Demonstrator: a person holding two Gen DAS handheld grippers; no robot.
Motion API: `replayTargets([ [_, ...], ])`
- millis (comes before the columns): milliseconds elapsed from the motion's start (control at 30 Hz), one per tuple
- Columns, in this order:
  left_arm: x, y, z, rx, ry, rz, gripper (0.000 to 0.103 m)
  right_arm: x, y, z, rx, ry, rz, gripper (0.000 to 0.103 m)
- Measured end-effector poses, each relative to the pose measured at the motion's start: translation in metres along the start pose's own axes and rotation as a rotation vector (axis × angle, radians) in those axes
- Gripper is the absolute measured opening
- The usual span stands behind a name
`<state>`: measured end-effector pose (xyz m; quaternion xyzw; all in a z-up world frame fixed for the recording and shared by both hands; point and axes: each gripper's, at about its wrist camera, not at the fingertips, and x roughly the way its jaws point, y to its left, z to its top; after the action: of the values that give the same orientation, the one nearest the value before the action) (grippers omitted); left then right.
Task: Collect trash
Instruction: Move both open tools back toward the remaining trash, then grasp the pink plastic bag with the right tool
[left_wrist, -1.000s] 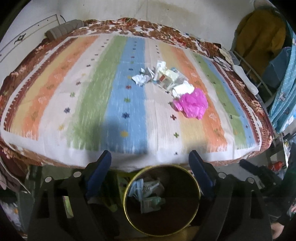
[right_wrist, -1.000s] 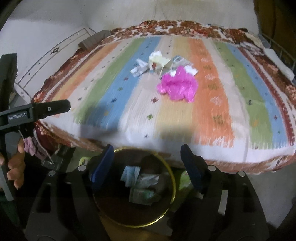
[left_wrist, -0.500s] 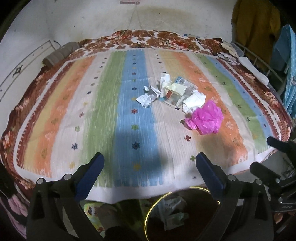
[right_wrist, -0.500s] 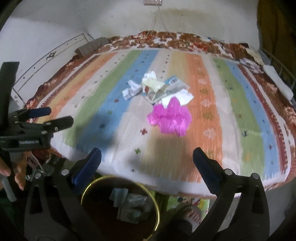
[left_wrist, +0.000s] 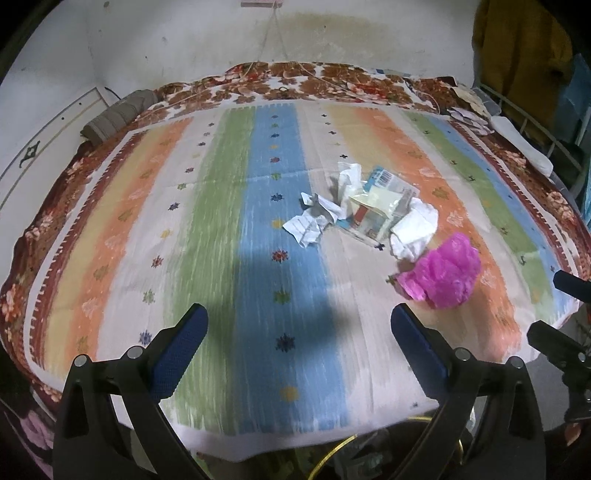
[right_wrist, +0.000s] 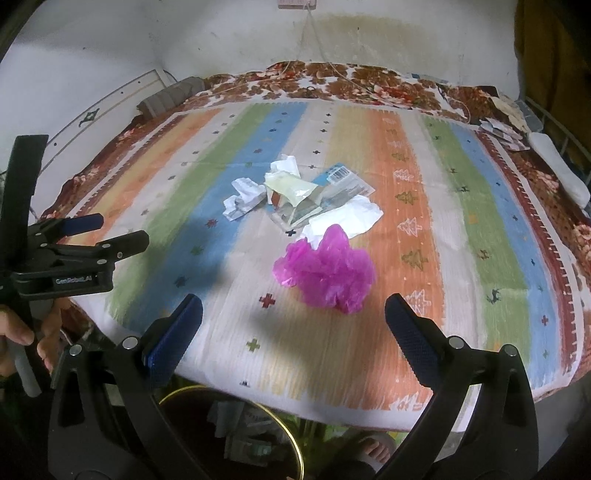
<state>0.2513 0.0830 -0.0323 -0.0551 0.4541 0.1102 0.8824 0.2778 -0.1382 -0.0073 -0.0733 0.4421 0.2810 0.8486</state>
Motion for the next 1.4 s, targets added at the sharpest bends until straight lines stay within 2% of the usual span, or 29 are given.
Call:
replayTargets([
  [267, 0.035, 0.000, 0.016, 0.049, 0.021, -0.033, 0.097, 0.026, -0.016, 0.015, 0.047, 0.025, -0.002, 0.094],
  [533, 0.068, 0.003, 0.026, 0.030, 0.056, -0.072, 0.097, 0.057, -0.033, 0.028, 0.082, 0.058, 0.000, 0.094],
  [733, 0.094, 0.001, 0.035, 0.053, 0.073, -0.056, 0.097, 0.078, -0.038, 0.033, 0.093, 0.091, -0.007, 0.091],
  [1000, 0.123, -0.006, 0.051, 0.100, 0.063, -0.023, 0.097, 0.107, -0.045, 0.040, 0.118, 0.135, -0.004, 0.080],
  [1133, 0.140, -0.009, 0.054, 0.124, 0.093, 0.011, 0.096, 0.119, -0.047, 0.039, 0.115, 0.145, 0.002, 0.076],
  [1200, 0.146, -0.008, 0.054, 0.123, 0.097, 0.017, 0.096, 0.125, -0.048, 0.037, 0.111, 0.157, 0.001, 0.065],
  [1267, 0.152, -0.008, 0.055, 0.123, 0.102, 0.006, 0.096, 0.130, -0.049, 0.037, 0.113, 0.169, 0.002, 0.061],
  [1400, 0.158, -0.014, 0.061, 0.157, 0.064, 0.006, 0.096, 0.135, -0.051, 0.037, 0.127, 0.177, 0.004, 0.052],
])
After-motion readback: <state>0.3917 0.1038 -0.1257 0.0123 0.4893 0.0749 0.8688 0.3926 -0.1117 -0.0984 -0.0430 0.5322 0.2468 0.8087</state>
